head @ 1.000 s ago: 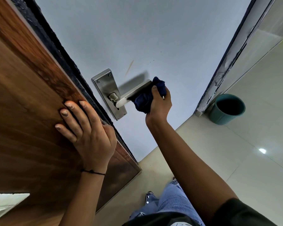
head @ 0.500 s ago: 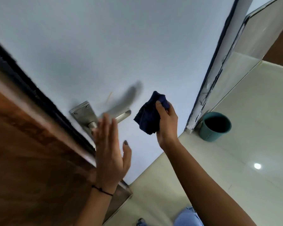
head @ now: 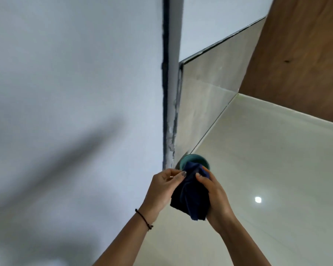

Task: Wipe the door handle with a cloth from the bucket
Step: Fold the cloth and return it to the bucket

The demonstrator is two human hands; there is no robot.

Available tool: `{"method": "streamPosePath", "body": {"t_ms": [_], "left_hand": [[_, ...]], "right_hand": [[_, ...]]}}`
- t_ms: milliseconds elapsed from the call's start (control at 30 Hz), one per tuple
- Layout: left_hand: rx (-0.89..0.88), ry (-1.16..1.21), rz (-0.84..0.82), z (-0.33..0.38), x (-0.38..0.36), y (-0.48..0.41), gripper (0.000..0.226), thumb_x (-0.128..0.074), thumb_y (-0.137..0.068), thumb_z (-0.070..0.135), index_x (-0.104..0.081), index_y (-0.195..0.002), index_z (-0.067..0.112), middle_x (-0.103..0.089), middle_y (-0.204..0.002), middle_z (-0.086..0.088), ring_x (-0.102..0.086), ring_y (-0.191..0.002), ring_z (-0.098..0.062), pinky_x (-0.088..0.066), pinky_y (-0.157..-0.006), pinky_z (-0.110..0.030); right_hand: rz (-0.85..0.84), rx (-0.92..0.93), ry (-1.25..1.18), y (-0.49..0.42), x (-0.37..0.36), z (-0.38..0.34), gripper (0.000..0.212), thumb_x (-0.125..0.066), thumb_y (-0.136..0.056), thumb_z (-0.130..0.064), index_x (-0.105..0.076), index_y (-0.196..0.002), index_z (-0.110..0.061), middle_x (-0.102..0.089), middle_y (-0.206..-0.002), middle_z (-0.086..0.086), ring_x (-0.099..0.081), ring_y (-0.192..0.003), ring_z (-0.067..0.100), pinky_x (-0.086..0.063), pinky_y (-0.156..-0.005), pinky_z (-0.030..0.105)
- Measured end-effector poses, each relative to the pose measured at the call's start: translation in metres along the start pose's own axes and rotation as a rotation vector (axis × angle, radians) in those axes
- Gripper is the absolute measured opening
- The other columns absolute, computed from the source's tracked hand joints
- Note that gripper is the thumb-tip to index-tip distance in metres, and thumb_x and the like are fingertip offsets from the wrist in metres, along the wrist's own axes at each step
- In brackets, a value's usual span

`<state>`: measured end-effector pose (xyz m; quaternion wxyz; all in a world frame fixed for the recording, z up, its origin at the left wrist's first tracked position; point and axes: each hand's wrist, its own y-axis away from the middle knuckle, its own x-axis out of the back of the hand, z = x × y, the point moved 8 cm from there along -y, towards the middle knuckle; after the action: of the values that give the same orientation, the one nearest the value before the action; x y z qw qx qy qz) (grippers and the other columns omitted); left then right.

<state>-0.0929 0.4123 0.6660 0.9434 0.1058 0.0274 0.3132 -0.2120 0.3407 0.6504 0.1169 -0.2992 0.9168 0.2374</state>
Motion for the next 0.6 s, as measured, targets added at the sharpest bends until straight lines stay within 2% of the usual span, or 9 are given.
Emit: {"method": "streamPosePath", "body": {"t_ms": [100,200,267,300,367,433,500,567,600], "left_hand": [[0.001,-0.011,-0.015,0.007,-0.055,-0.032,0.017,-0.068,-0.084,0.022,-0.073,-0.085,0.006,-0.074,-0.081,-0.010,-0.067,-0.073,-0.013,-0.053,-0.068,-0.024],[-0.004,-0.028,-0.029,0.011,-0.098,-0.067,0.009,-0.067,-0.085,0.019,-0.072,-0.078,0.014,-0.074,-0.073,0.002,-0.067,-0.070,-0.005,-0.051,-0.064,-0.017],[0.019,-0.032,-0.022,0.007,-0.115,-0.092,0.013,-0.067,-0.085,0.019,-0.071,-0.073,0.020,-0.073,-0.069,0.007,-0.066,-0.069,-0.002,-0.049,-0.064,-0.015],[0.043,-0.023,-0.008,0.003,-0.122,-0.108,0.014,-0.067,-0.085,0.019,-0.070,-0.071,0.020,-0.073,-0.069,0.006,-0.066,-0.069,-0.004,-0.049,-0.065,-0.017],[0.106,0.015,0.028,-0.013,-0.130,-0.143,0.013,-0.067,-0.085,0.020,-0.071,-0.073,0.017,-0.074,-0.077,-0.003,-0.067,-0.076,-0.015,-0.054,-0.072,-0.029],[0.192,0.073,0.062,-0.033,-0.136,-0.177,0.015,-0.066,-0.085,0.023,-0.072,-0.082,0.010,-0.073,-0.091,-0.016,-0.067,-0.088,-0.028,-0.055,-0.082,-0.043],[0.274,0.133,0.088,-0.059,-0.144,-0.220,0.017,-0.065,-0.086,0.023,-0.072,-0.085,0.007,-0.072,-0.097,-0.019,-0.066,-0.092,-0.031,-0.054,-0.083,-0.047],[0.348,0.189,0.102,-0.088,-0.153,-0.266,0.015,-0.062,-0.088,0.022,-0.071,-0.084,0.009,-0.073,-0.092,-0.015,-0.067,-0.087,-0.027,-0.055,-0.074,-0.040],[0.387,0.204,0.105,-0.102,-0.158,-0.285,0.016,-0.061,-0.089,0.021,-0.070,-0.084,0.010,-0.073,-0.091,-0.014,-0.068,-0.084,-0.025,-0.055,-0.070,-0.036]], "right_hand": [[-0.025,-0.088,-0.174,-0.020,0.046,-0.020,0.037,-0.052,-0.094,-0.038,-0.064,-0.120,-0.014,-0.072,-0.115,0.014,-0.069,-0.106,0.029,-0.055,-0.084,0.040],[0.020,-0.005,0.057,-0.055,0.090,-0.040,0.072,-0.073,-0.070,-0.054,-0.052,-0.131,-0.022,-0.067,-0.124,0.009,-0.067,-0.112,0.026,-0.054,-0.096,0.046],[0.076,0.005,0.197,-0.078,0.110,-0.050,0.081,-0.081,-0.061,-0.044,-0.047,-0.133,-0.025,-0.065,-0.123,0.006,-0.068,-0.109,0.023,-0.055,-0.096,0.045],[0.094,-0.002,0.206,-0.094,0.120,-0.053,0.073,-0.080,-0.066,-0.035,-0.050,-0.131,-0.022,-0.066,-0.121,0.008,-0.068,-0.107,0.024,-0.055,-0.095,0.045],[0.131,-0.046,0.146,-0.129,0.139,-0.055,0.039,-0.067,-0.081,-0.016,-0.060,-0.119,-0.012,-0.069,-0.112,0.018,-0.068,-0.100,0.029,-0.055,-0.089,0.045],[0.174,-0.162,0.060,-0.164,0.157,-0.050,0.021,-0.056,-0.084,-0.012,-0.066,-0.101,-0.005,-0.068,-0.096,0.023,-0.063,-0.088,0.032,-0.048,-0.077,0.042],[0.199,-0.281,-0.001,-0.208,0.176,-0.042,0.018,-0.050,-0.089,-0.013,-0.067,-0.089,-0.006,-0.067,-0.086,0.018,-0.061,-0.078,0.030,-0.047,-0.070,0.036],[0.219,-0.381,0.000,-0.257,0.195,-0.032,0.024,-0.049,-0.093,-0.020,-0.068,-0.093,-0.006,-0.071,-0.085,0.015,-0.064,-0.078,0.028,-0.050,-0.069,0.035],[0.234,-0.411,0.017,-0.277,0.202,-0.029,0.029,-0.050,-0.094,-0.027,-0.070,-0.099,-0.006,-0.074,-0.089,0.015,-0.066,-0.083,0.028,-0.051,-0.073,0.037]]}}
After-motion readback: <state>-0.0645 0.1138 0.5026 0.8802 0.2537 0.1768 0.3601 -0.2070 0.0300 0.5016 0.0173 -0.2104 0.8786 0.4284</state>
